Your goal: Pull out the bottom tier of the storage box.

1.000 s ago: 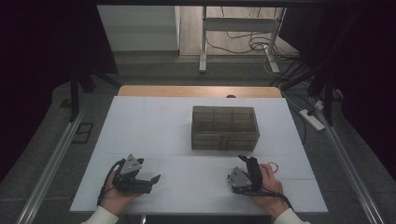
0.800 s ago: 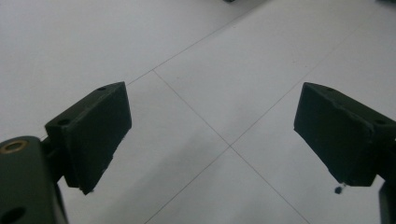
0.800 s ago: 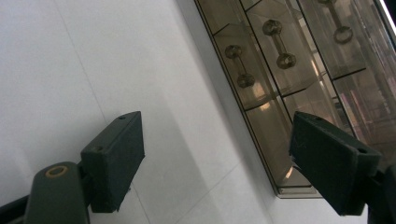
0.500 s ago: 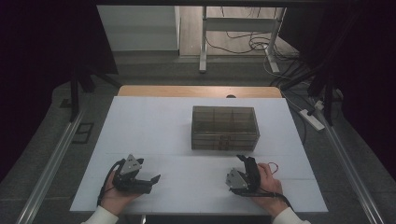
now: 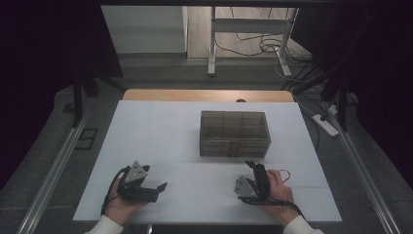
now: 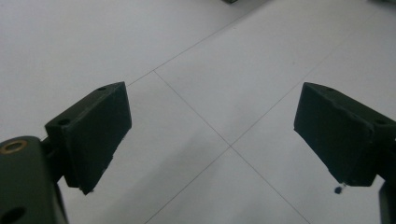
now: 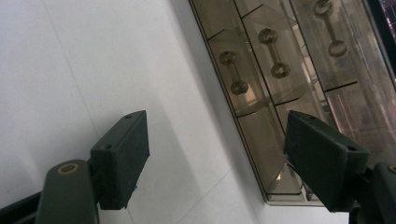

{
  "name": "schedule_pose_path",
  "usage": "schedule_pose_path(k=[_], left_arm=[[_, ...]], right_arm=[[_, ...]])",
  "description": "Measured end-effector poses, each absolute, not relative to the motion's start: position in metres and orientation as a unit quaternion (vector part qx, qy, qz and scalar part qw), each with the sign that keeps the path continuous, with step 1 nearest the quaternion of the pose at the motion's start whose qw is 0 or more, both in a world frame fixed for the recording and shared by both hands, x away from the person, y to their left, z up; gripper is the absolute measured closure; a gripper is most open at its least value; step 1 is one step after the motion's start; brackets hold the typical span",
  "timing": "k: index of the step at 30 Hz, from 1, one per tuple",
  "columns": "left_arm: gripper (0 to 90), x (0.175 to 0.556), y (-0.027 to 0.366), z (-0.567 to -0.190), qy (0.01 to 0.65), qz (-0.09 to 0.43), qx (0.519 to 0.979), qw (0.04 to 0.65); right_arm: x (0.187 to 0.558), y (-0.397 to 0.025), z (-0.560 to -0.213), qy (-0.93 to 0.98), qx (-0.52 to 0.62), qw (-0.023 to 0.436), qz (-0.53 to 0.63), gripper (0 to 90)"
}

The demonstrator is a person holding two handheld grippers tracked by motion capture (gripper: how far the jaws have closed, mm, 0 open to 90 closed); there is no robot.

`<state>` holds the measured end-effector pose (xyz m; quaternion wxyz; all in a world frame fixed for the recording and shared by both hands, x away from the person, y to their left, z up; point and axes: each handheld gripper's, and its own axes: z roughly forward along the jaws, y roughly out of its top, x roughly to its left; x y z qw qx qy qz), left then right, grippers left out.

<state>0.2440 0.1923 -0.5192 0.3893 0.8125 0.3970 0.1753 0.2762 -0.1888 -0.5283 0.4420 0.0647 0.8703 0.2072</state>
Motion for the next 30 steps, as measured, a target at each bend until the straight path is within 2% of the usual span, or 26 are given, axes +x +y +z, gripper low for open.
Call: schedule_pose_path(k=[5,6,12,30], left_arm=[[10.3,0.244,0.1923,-0.5192,0.397,0.176,0.812,0.389],[10.3,0.2441,0.1923,-0.5192,0.397,0.175,0.812,0.389],[10.3,0.244,0.1925,-0.5191,0.397,0.176,0.812,0.389],[10.3,0.244,0.1922,-0.5194,0.396,0.175,0.813,0.389]], right_arm=[[0.2754,-0.187,-0.5284,0.864,0.057,0.456,0.206,25.7],[0.2751,-0.1863,-0.5286,0.866,0.049,0.454,0.202,29.2],[0.276,-0.183,-0.53,0.865,0.044,0.46,0.197,31.5],[0.2819,-0.1786,-0.5335,0.865,0.044,0.465,0.184,33.1]])
